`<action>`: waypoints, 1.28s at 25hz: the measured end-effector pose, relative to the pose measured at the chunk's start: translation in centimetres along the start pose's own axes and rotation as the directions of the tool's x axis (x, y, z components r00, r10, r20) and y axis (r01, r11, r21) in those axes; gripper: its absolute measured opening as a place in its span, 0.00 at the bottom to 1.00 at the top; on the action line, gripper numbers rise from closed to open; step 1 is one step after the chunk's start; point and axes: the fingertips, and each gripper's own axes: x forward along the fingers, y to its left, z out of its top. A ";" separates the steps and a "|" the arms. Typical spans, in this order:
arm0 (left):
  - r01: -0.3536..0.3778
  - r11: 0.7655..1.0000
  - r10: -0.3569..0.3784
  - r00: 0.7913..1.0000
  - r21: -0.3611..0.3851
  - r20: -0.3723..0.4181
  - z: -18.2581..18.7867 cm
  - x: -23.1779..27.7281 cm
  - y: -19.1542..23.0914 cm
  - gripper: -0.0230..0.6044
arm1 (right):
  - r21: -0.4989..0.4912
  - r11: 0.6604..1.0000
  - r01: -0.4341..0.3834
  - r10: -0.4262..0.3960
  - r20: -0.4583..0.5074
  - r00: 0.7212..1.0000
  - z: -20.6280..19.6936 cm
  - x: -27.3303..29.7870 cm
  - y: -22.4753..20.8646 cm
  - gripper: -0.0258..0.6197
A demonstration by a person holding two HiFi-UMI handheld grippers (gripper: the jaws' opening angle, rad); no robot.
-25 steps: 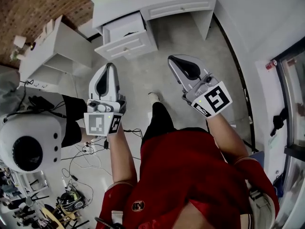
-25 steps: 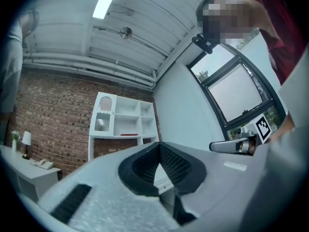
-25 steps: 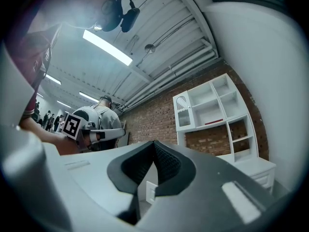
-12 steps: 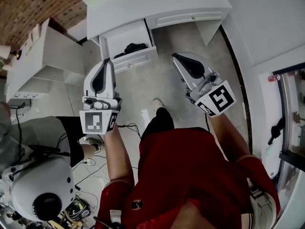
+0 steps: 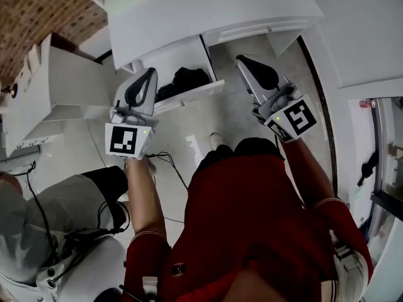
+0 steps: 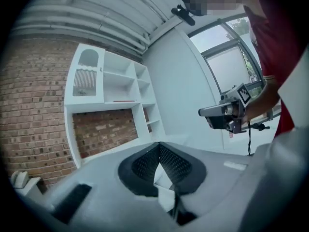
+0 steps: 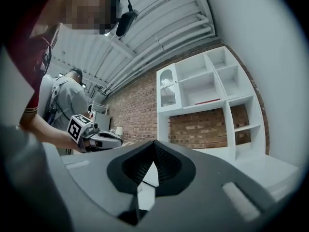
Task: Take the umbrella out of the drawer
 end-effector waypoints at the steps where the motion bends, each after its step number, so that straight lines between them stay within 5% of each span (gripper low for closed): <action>1: 0.030 1.000 -0.029 0.999 0.005 -0.030 -1.0 1.0 0.3 0.05 | 0.002 1.000 0.005 -0.005 -0.009 1.000 -0.3 0.7 -0.5 0.06; 7: 0.204 0.979 -0.192 0.957 0.032 -0.215 -7.5 6.2 0.7 0.17 | 0.017 1.000 0.004 -0.004 -0.030 1.000 -1.7 4.0 -3.2 0.06; 12: 0.317 0.948 -0.293 0.884 0.007 -0.364 -13.7 9.0 -0.5 0.28 | 0.017 1.000 -0.016 0.017 -0.071 0.997 -3.5 5.5 -5.1 0.06; 18: 0.439 0.896 -0.401 0.748 -0.059 -0.528 -21.3 11.4 -1.1 0.38 | 0.019 0.999 -0.035 0.037 -0.107 0.994 -5.3 8.3 -7.4 0.06; 27: 0.570 0.798 -0.524 0.497 -0.195 -0.692 -32.3 13.0 -4.5 0.54 | 0.026 1.000 -0.010 0.014 -0.152 0.988 -7.9 9.1 -10.3 0.06; 32: 0.592 0.762 -0.560 0.398 -0.263 -0.726 -36.6 13.4 -6.4 0.59 | 0.033 0.999 0.016 -0.009 -0.189 0.982 -9.6 8.8 -11.7 0.06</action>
